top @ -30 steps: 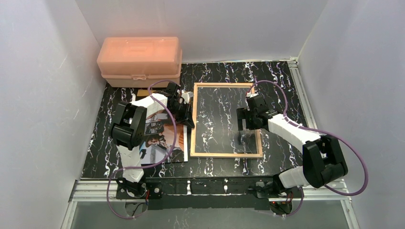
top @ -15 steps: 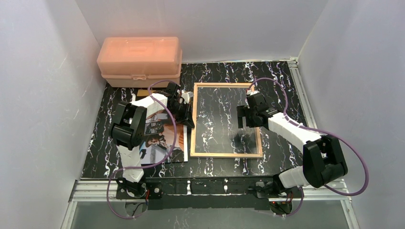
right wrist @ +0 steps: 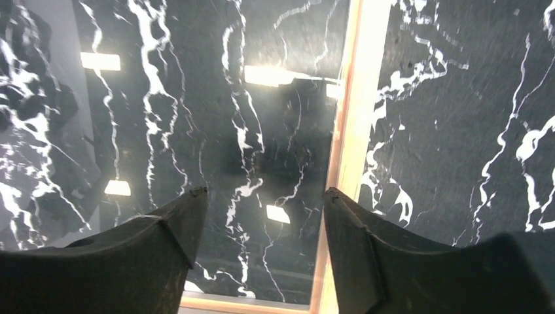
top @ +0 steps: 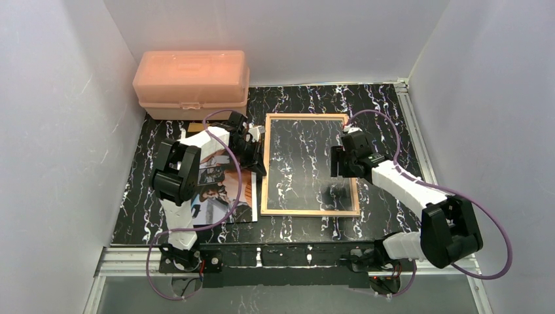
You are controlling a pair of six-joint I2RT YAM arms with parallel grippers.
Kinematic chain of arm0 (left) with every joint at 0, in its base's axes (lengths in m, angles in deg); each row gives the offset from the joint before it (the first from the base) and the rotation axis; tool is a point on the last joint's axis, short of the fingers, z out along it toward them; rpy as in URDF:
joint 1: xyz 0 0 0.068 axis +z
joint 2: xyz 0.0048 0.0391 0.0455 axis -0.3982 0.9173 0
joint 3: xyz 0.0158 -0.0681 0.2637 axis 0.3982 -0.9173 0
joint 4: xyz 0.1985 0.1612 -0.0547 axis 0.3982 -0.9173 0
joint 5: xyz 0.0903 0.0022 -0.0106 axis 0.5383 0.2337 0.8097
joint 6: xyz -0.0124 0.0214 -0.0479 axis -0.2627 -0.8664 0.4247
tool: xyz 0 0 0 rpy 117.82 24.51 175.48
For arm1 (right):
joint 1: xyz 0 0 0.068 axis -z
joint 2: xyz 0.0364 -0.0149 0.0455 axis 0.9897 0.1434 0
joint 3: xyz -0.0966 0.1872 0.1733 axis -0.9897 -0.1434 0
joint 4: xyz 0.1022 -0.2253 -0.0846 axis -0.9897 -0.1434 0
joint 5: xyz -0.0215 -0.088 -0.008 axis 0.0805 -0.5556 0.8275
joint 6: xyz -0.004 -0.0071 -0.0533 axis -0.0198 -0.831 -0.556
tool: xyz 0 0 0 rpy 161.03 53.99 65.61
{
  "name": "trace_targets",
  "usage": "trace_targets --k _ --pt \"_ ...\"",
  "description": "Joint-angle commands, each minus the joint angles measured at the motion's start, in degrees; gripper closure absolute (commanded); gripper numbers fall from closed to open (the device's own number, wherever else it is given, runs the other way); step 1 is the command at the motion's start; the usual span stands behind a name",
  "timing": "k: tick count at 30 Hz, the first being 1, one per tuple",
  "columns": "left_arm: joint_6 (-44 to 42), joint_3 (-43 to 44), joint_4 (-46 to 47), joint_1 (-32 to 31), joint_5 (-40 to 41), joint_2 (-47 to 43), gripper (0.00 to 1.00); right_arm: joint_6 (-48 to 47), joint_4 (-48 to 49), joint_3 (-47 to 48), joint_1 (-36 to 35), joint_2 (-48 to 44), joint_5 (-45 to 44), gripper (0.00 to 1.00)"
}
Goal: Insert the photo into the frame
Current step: Place the photo frame item in the photo frame.
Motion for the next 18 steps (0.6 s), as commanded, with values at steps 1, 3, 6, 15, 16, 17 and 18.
trace_targets --k 1,3,6,15,16,17,18 --pt "-1.59 2.9 -3.43 0.33 -1.38 -4.21 1.0 2.64 0.87 -1.83 -0.25 0.32 -1.16 0.3" --pt "-2.15 3.92 -4.78 0.72 -1.34 -4.69 1.0 2.9 0.58 -1.74 -0.27 1.18 -1.95 0.38" --pt "-2.98 4.62 -6.46 0.83 -0.97 -4.67 1.0 3.15 0.99 -1.95 -0.24 1.96 -2.68 0.48" --pt "-3.92 3.56 -6.46 0.87 1.42 -2.74 1.0 3.63 1.31 -2.18 -0.22 3.58 -5.64 0.64" --pt "-4.05 3.56 -6.46 0.82 1.41 -2.65 1.0 3.85 1.29 -2.25 -0.22 3.73 -6.23 0.64" --pt "-4.14 3.48 -6.46 0.84 1.52 -2.53 1.0 4.04 1.32 -2.41 -0.26 3.79 -6.68 0.65" --pt "-4.16 3.47 -6.48 0.79 1.53 -2.38 1.0 4.21 1.32 -2.6 -0.2 3.92 -7.25 0.65"
